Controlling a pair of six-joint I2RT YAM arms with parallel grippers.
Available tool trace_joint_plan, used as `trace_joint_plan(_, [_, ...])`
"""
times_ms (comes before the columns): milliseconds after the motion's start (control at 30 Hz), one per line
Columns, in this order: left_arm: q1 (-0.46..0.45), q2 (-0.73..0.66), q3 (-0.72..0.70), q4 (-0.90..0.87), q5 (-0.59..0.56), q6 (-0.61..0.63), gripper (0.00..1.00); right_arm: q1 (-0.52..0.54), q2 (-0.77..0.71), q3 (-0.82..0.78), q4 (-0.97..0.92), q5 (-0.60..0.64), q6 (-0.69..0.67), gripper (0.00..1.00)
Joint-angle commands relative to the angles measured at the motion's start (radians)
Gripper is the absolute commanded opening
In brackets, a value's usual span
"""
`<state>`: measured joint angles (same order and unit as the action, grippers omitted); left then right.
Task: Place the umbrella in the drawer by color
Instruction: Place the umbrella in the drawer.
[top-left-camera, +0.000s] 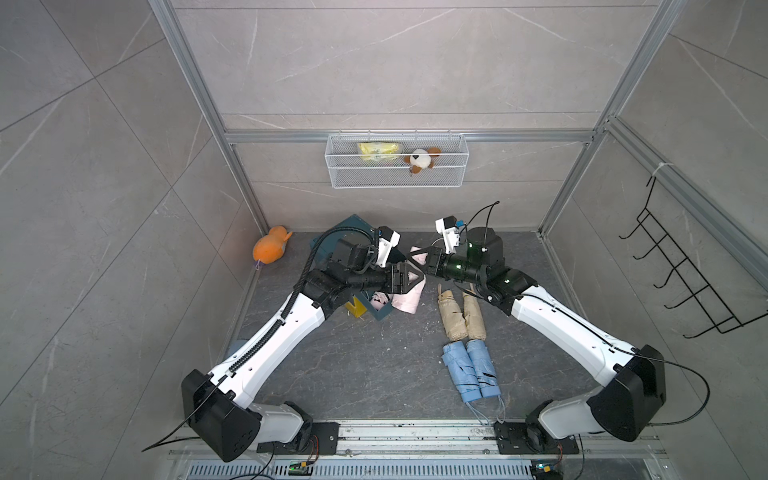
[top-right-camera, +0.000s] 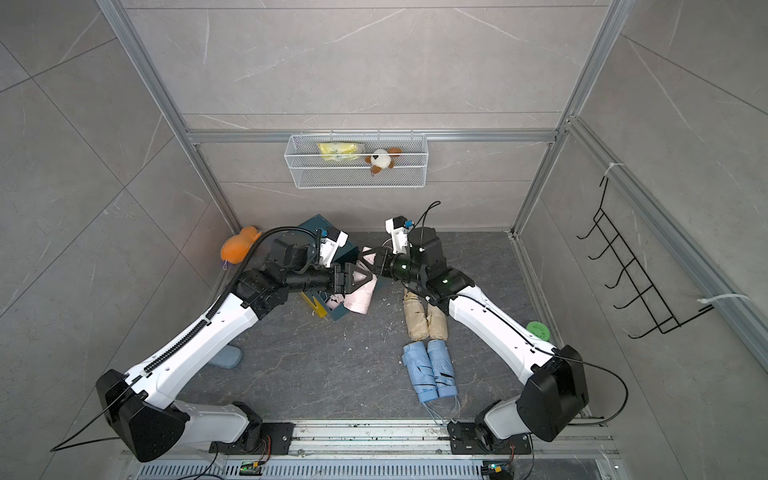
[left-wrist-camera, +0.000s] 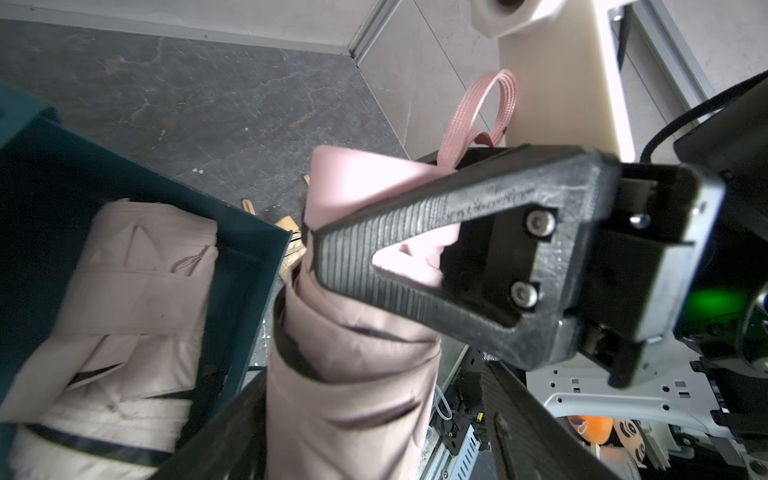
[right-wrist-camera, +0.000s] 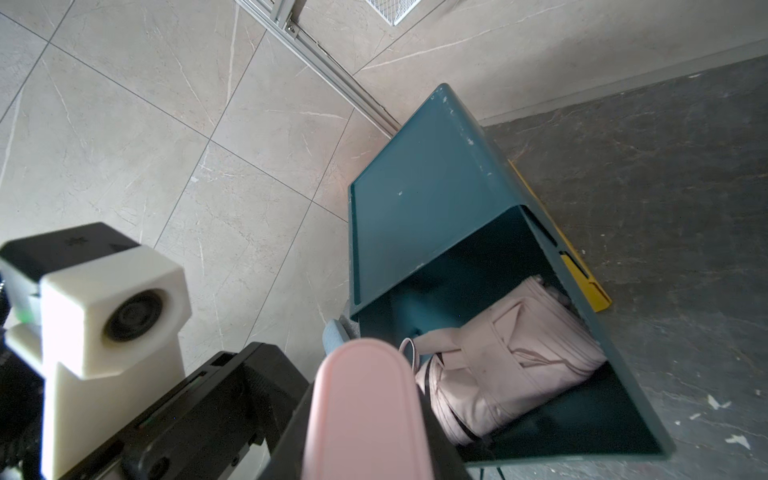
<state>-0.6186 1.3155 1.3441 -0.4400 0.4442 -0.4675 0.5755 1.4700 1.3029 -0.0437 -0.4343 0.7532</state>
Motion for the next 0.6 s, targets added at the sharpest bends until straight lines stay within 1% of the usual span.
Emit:
trace_joint_plan(0, [0.006,-0.118,0.053,-0.07,-0.057,0.009,0.78,-0.014,0.025,0.057,0.09,0.04,0.038,0.2])
trace_joint_plan(100, [0.008,-0.168,0.051,-0.17,-0.148,0.027,0.79,-0.016,0.042,0.057,0.15,0.066,0.06,0.2])
trace_joint_plan(200, [0.011,-0.211,0.036,-0.243,-0.198,0.038,0.8,-0.016,0.06,0.043,0.231,0.096,0.085,0.2])
trace_joint_plan(333, [0.011,-0.247,-0.008,-0.3,-0.21,0.034,0.8,-0.016,0.094,0.022,0.338,0.115,0.131,0.19])
trace_joint_plan(467, [0.012,-0.28,-0.077,-0.309,-0.214,0.023,0.8,-0.01,0.136,-0.004,0.45,0.132,0.194,0.18])
trace_joint_plan(567, [0.011,-0.292,-0.112,-0.309,-0.221,0.017,0.8,0.01,0.156,-0.024,0.501,0.168,0.209,0.18])
